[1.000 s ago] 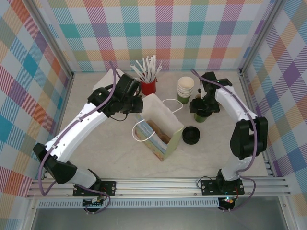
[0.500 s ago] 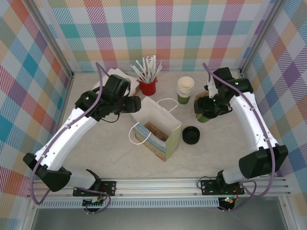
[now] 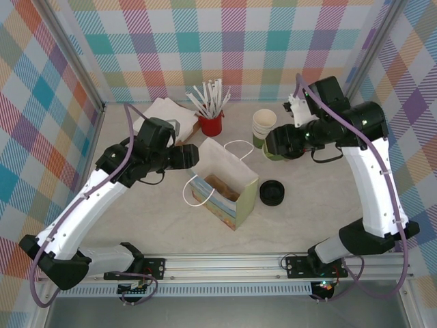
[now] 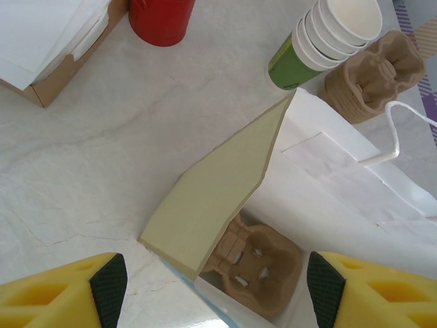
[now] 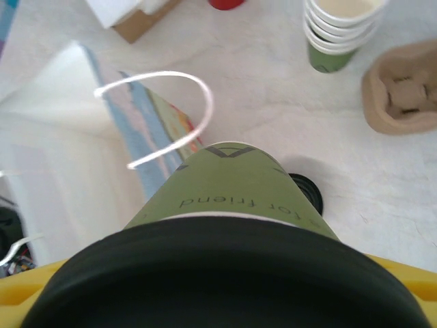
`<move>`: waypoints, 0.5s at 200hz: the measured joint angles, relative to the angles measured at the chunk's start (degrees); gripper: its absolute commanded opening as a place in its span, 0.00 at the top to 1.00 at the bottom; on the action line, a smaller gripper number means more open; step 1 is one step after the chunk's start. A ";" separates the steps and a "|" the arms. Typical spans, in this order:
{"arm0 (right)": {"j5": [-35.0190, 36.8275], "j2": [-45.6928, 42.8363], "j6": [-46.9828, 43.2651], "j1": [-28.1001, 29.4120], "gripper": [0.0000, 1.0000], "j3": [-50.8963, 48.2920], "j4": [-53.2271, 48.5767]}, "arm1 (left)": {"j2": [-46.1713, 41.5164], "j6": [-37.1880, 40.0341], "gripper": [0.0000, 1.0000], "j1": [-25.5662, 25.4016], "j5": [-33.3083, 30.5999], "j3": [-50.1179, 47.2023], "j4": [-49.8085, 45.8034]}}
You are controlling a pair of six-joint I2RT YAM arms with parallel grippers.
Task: Pack the takeout coffee
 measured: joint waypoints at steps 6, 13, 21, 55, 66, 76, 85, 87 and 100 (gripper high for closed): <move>0.04 0.90 0.24 1.36 0.24 1.70 -0.17 | 0.11 -0.22 0.27 0.00 0.07 -0.15 0.31; 0.04 1.86 0.50 2.75 0.24 3.41 -0.39 | 0.15 -0.50 0.27 0.00 0.22 -0.39 0.74; 0.02 2.86 0.74 4.13 0.24 4.87 -0.55 | 0.17 -0.85 0.27 0.00 0.39 -0.52 1.22; -0.11 5.84 2.36 10.01 0.25 6.93 -0.68 | 1.09 -1.68 0.27 0.00 0.59 -0.90 2.69; -0.24 6.40 2.86 11.93 0.24 7.02 -0.68 | 1.55 -1.86 0.28 0.00 0.46 -1.11 2.71; -0.37 6.97 3.41 13.49 0.24 7.06 -0.68 | 1.86 -2.12 0.28 0.00 0.42 -1.44 2.71; -0.55 7.45 3.65 14.73 0.25 7.08 -0.68 | 2.03 -2.47 0.28 0.00 0.35 -1.88 2.71; -0.57 7.52 3.69 14.97 0.25 7.10 -0.68 | 2.05 -2.49 0.28 0.00 0.33 -2.05 2.71; -0.70 8.26 4.09 16.68 0.25 7.13 -0.68 | 2.05 -2.86 0.28 0.00 0.02 -2.86 2.71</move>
